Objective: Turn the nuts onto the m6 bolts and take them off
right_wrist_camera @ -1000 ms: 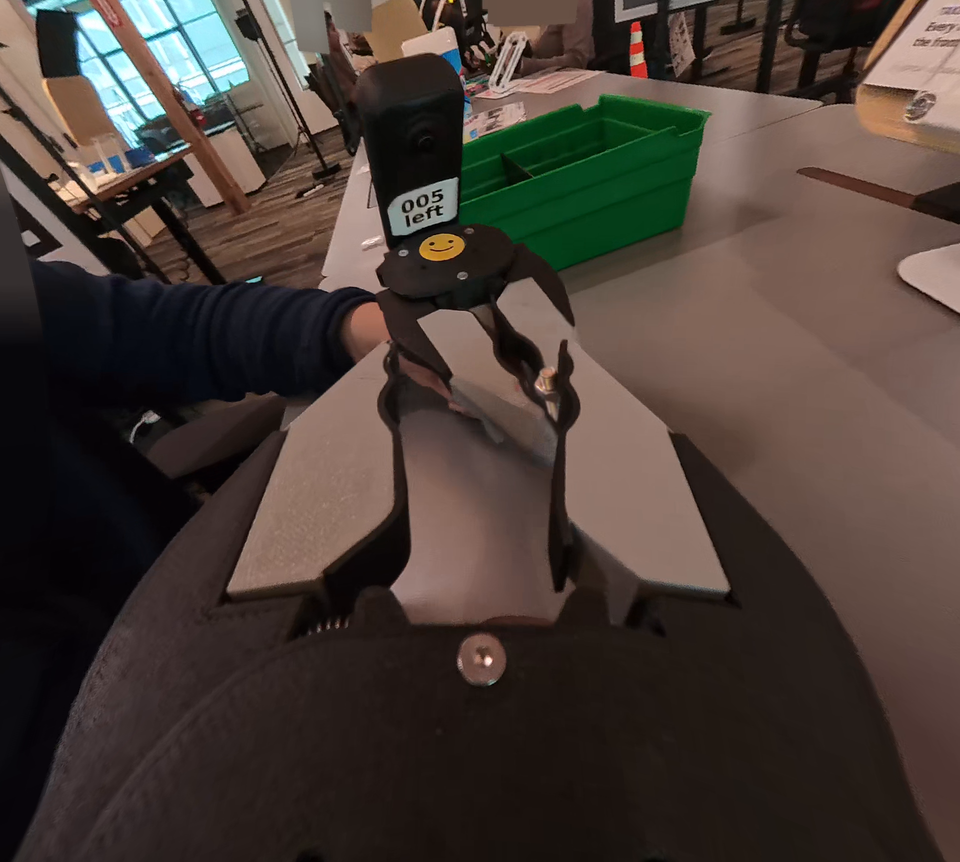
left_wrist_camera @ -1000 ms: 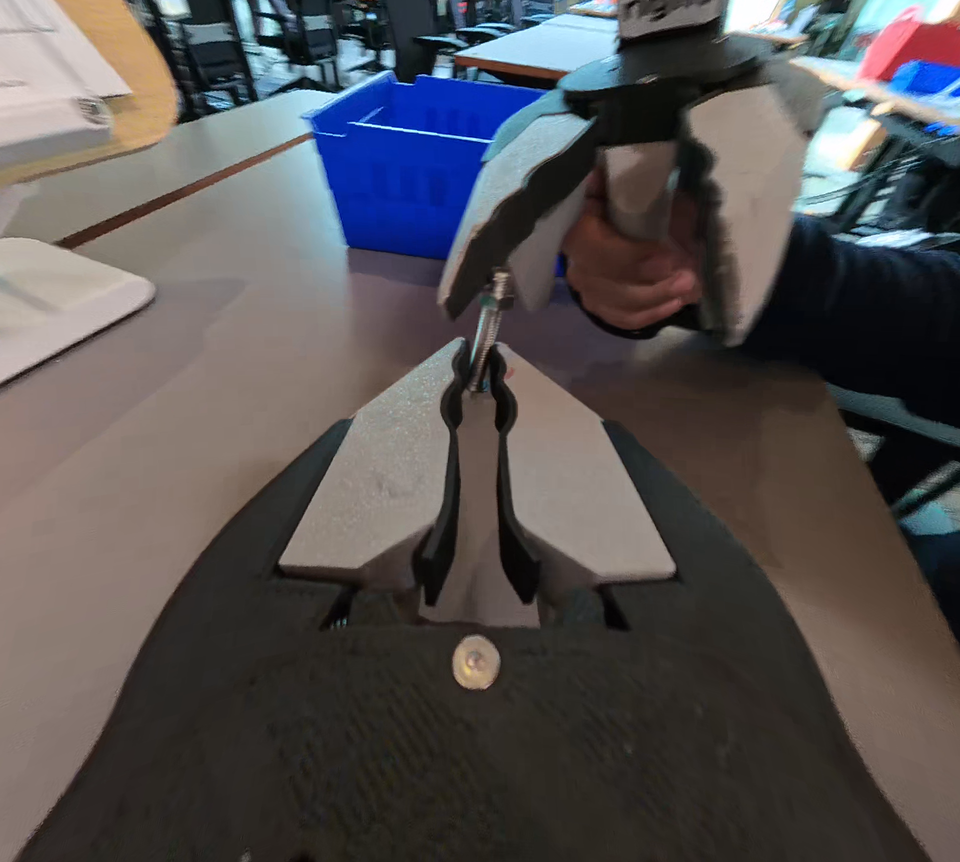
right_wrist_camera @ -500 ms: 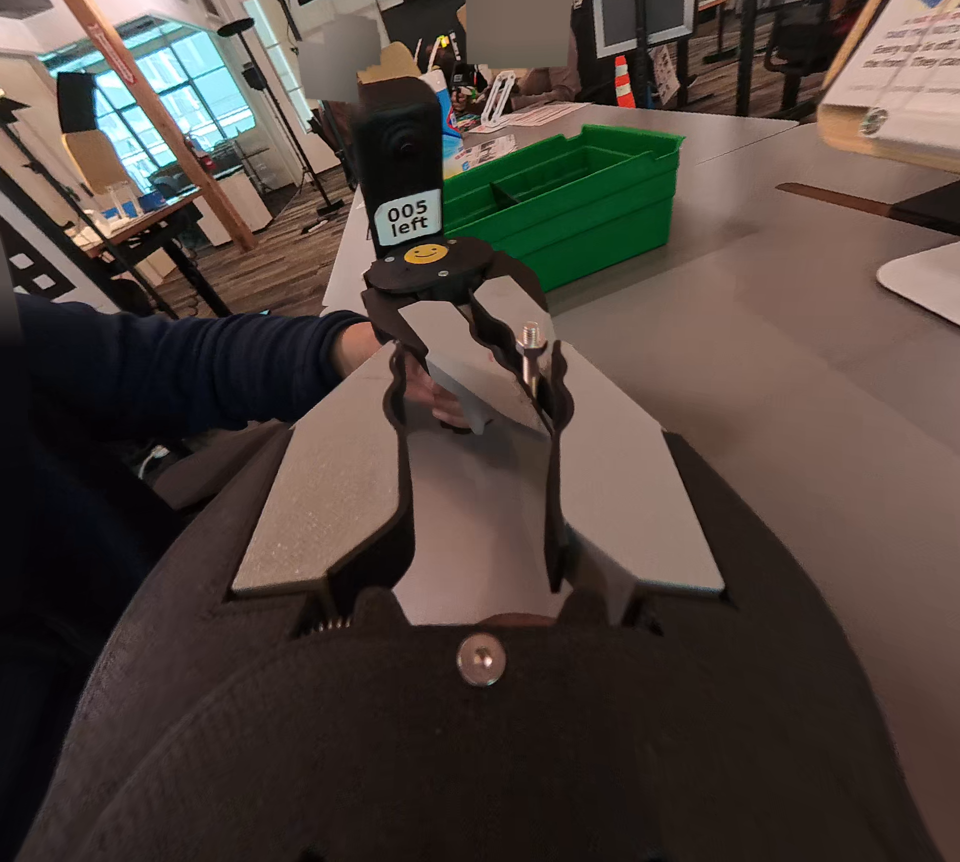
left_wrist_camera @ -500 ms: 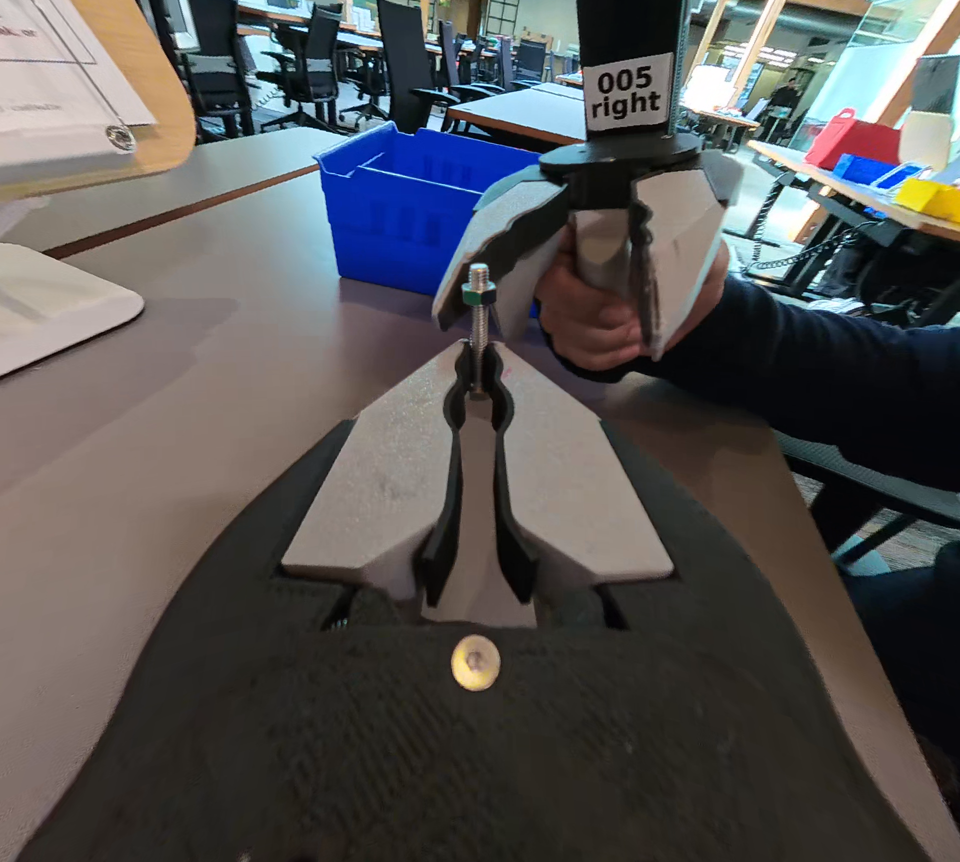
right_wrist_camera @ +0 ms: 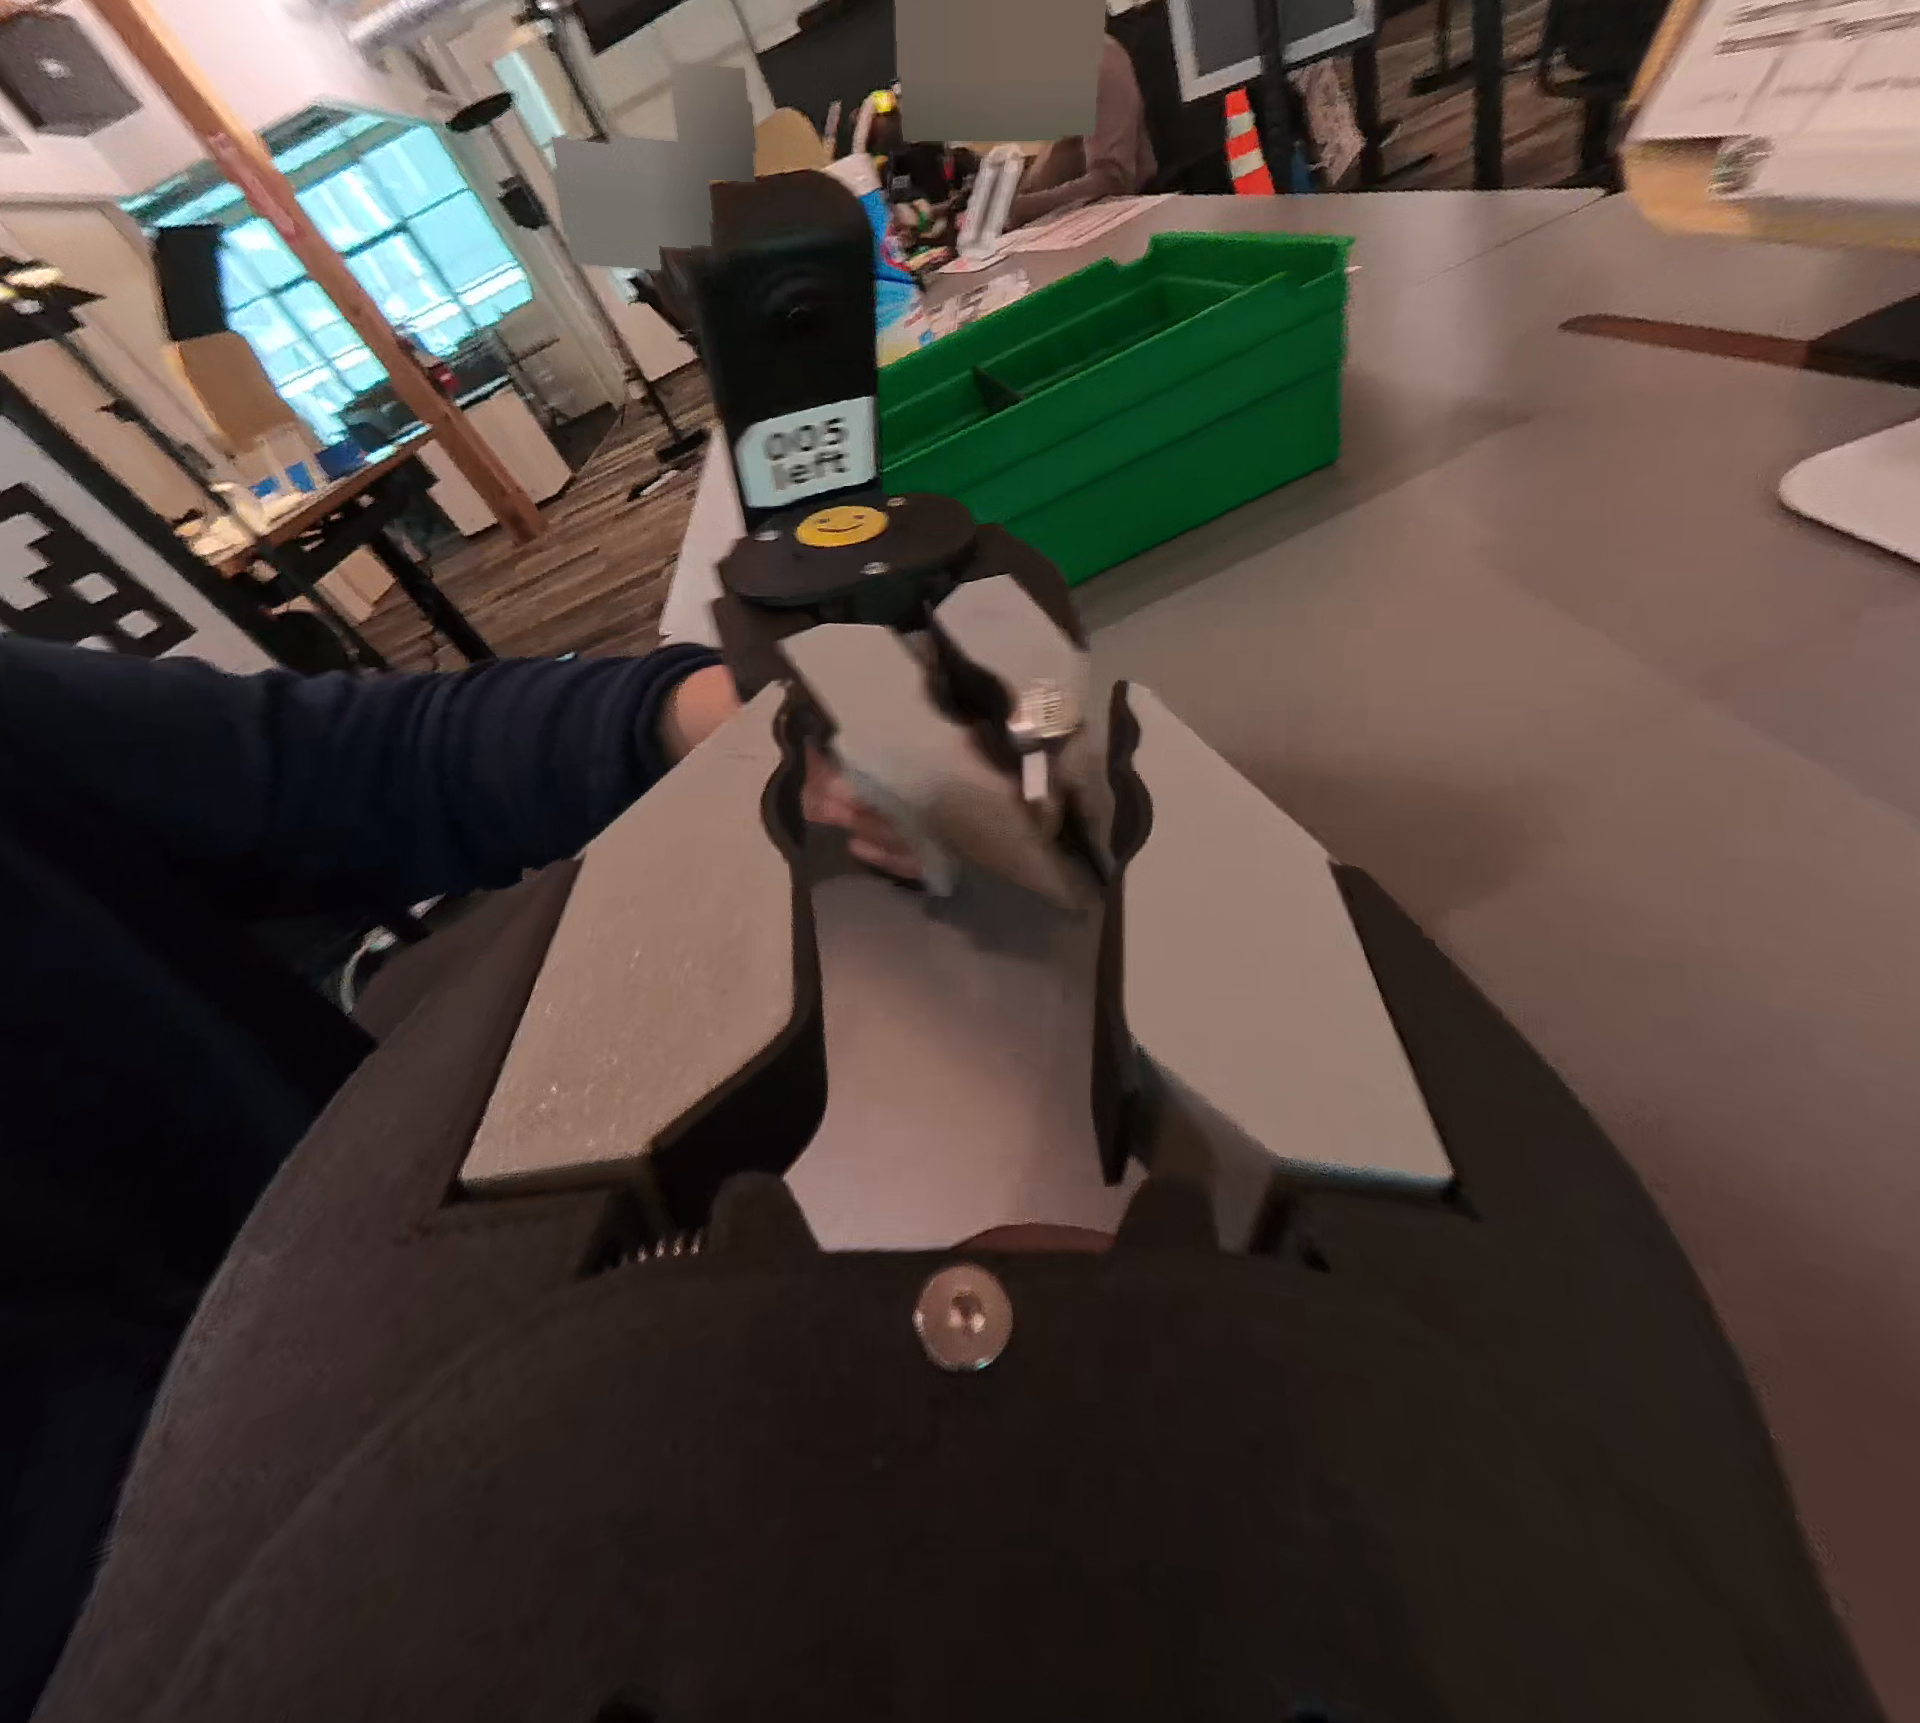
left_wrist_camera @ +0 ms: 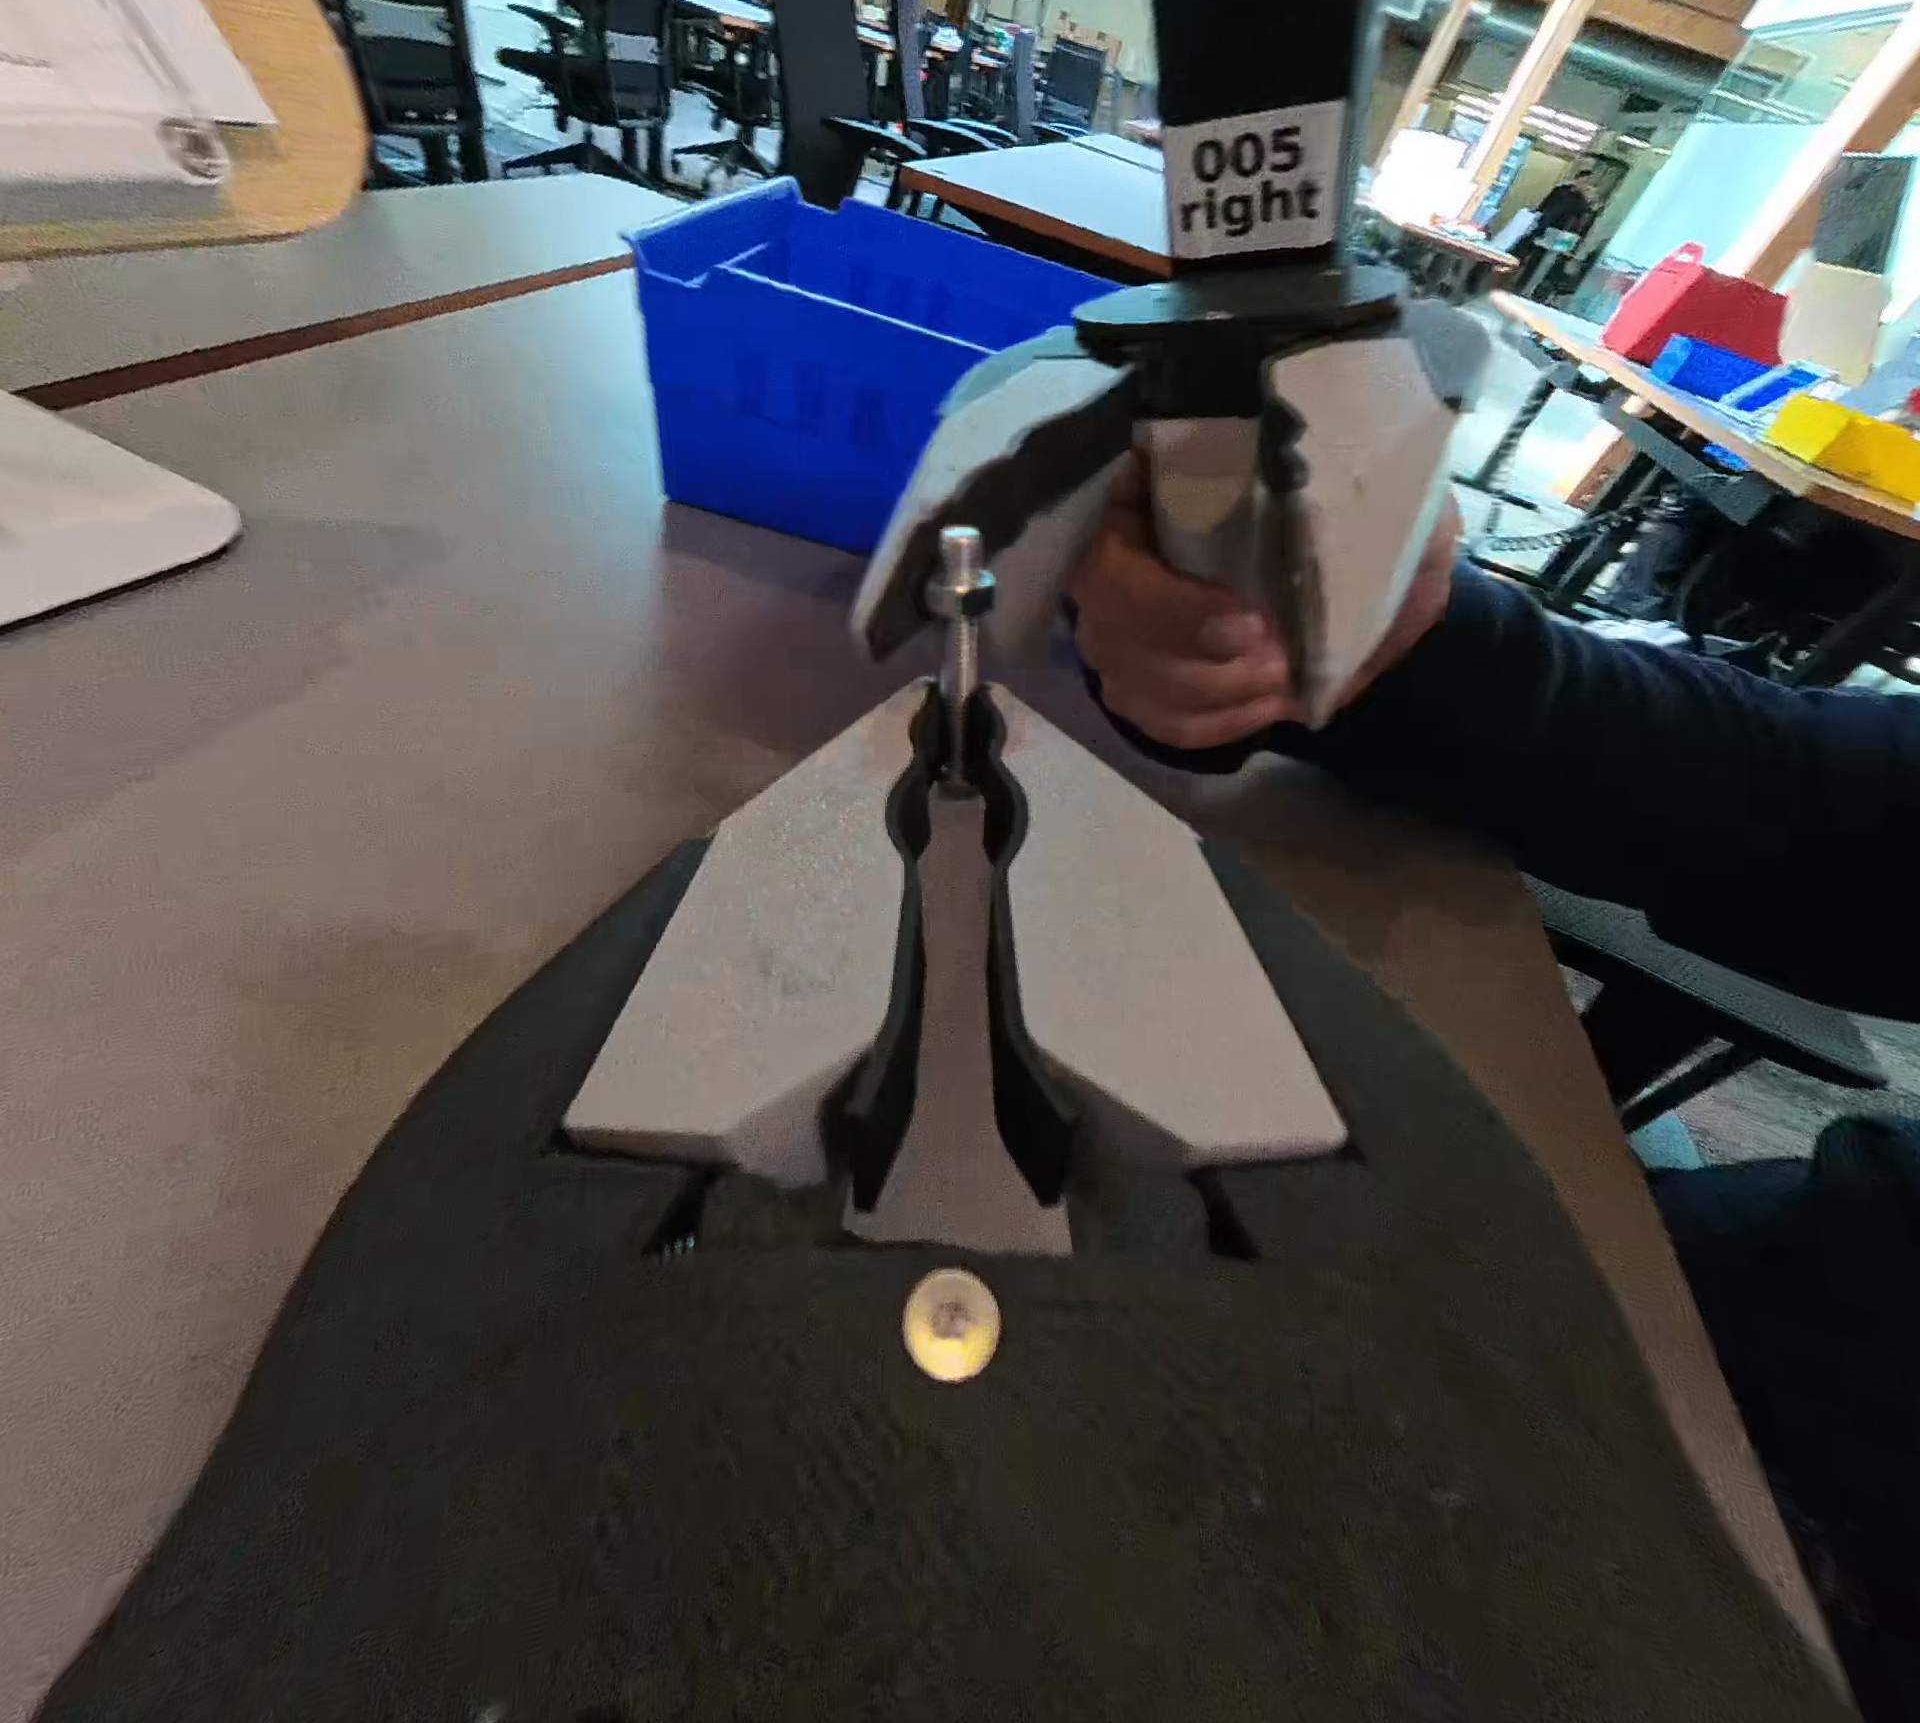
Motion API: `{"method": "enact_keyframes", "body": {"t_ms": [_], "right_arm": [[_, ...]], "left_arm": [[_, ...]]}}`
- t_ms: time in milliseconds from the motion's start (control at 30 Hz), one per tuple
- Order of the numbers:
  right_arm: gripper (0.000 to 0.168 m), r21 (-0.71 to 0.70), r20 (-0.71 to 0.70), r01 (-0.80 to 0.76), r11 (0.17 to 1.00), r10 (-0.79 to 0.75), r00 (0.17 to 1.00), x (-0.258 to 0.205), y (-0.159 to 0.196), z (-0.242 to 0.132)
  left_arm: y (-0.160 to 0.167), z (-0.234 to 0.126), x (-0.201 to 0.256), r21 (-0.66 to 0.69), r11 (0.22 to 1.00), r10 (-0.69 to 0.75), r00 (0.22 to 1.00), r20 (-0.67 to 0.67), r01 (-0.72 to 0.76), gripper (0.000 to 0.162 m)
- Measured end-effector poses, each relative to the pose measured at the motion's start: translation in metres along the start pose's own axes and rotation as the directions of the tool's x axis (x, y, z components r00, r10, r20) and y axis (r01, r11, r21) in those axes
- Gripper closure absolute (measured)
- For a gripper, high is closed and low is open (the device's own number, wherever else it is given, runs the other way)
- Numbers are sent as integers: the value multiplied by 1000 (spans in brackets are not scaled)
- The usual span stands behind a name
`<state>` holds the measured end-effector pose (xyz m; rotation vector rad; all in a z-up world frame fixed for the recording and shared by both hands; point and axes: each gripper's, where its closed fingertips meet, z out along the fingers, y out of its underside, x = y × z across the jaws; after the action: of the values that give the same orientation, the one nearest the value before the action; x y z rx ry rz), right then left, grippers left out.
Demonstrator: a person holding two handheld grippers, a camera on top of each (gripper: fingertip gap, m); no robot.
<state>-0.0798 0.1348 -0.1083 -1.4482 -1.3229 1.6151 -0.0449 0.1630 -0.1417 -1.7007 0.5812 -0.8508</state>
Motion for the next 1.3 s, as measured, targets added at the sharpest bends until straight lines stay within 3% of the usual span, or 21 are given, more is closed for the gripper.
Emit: {"method": "enact_keyframes", "body": {"t_ms": [33, 67, 100, 200, 267, 367, 467, 533, 600, 667, 733, 833, 867, 900, 1133, 1300], "right_arm": [[105, -2, 3, 0, 1000, 0, 1000, -2, 0, -1], [117, -5, 5, 16, 1000, -16, 1000, -4, 0, -3], [148, 17, 48, 30, 999, -31, 998, -12, -4, -8], [135, 92, 10, 9, 996, -10, 1000, -4, -17, -17], [119, 78, -28, -15, 997, 17, 999, 6, -14, -15], [111, 30, -49, -48, 998, 50, 998, 13, -2, -4], [106, -23, -51, -24, 999, 23, 998, 9, 5, 0], [155, -16, 29, -2, 1000, 3, 1000, -6, 2, -7], [142, 51, 22, -31, 998, 30, 999, -4, -9, -13], [124, 63, -36, -44, 997, 46, 998, 9, -11, -16], [117, 48, -78, -57, 997, 60, 995, 18, -7, -14], [128, 5, -108, -67, 998, 68, 992, 22, 4, -5], [153, -13, -99, -60, 998, 58, 993, 20, 8, -2], [166, -26, -104, -56, 998, 53, 993, 20, 12, 1], [167, 44, -157, -100, 994, 106, 982, 33, 7, -4], [166, 82, -93, -181, 980, 188, 978, 30, 6, -3]], "left_arm": [[-1, -3, -15, 12, 1000, -15, 998, 61, 14, 159], [-2, -11, -38, 39, 997, -67, 986, 152, 62, 159], [-2, -20, -58, 67, 991, -127, 969, 211, 115, 159], [0, -28, -66, 60, 990, -139, 970, 198, 130, 159], [-3, -18, -44, 49, 992, -123, 986, 116, 118, 159], [6, -1, -11, -16, 998, -62, 998, 20, 62, 159], [9, -2, -26, -26, 999, -28, 994, 106, 31, 159], [2, -18, -60, 53, 990, -137, 966, 218, 128, 160], [-2, -31, -73, 97, 977, -206, 957, 206, 189, 159], [-1, -26, -62, 70, 982, -183, 972, 146, 174, 160], [4, -13, -38, 21, 992, -125, 989, 76, 123, 159], [16, 4, -6, -66, 998, -3, 1000, -1, 3, 159], [18, 7, 1, -80, 996, 29, 1000, -11, -30, 159], [20, 9, 3, -90, 995, 45, 999, -6, -45, 159], [14, 6, -10, -48, 998, 39, 996, 81, -35, 159], [12, 7, -8, -39, 997, 74, 992, 99, -70, 159]]}}
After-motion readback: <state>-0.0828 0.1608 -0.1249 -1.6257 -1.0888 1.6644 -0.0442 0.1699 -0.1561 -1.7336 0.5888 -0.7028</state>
